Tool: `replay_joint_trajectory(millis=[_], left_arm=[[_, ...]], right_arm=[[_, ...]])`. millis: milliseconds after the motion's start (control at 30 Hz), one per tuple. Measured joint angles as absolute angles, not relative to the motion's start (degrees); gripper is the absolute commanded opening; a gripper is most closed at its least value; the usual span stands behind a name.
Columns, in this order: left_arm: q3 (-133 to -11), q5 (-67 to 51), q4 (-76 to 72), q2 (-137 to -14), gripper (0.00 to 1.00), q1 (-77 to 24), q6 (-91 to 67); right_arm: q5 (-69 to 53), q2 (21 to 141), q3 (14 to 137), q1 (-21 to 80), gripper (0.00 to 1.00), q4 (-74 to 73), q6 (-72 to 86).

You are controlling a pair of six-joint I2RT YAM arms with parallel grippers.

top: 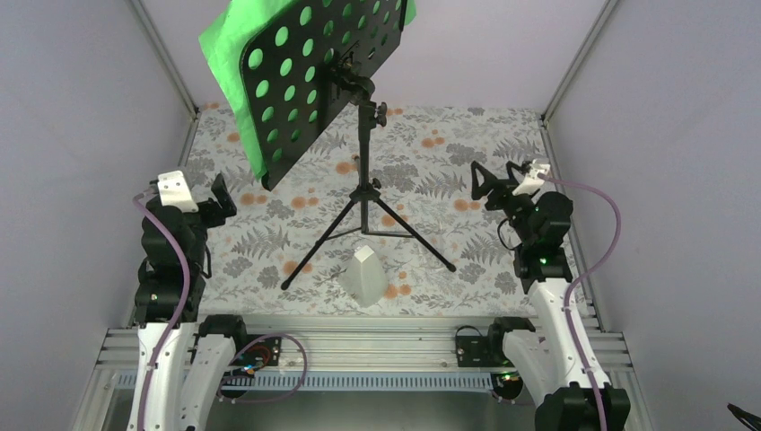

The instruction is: Pack up the instrument practice props

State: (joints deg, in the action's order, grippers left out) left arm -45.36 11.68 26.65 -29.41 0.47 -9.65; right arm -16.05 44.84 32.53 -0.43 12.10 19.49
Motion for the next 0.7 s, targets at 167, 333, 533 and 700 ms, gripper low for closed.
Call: replay_joint_trajectory(millis=[167,333,533,700], left_arm=[[-43.2,10.0,23.9,-27.8,1.0,0.5,-8.3],[-43.2,5.7,21.3,-30.3,1.0,0.5,-6.8],[-43.1,-2.0,17.1,-34.1,1.0,0.4,-6.4],[-42.9,-3.6,14.9,-33.4,1.0,0.3,-4.9]], right_arm=[[-29.2,45.4,33.4,1.0,0.91,7.3,18.1],[-34.8,47.9,33.4,8.4,0.83,4.8,14.0],[-33.4,56.4,34.6,18.5,0.72,3.1,8.0],[-30.7,62.0,34.6,24.1,0.65,3.7,4.3]])
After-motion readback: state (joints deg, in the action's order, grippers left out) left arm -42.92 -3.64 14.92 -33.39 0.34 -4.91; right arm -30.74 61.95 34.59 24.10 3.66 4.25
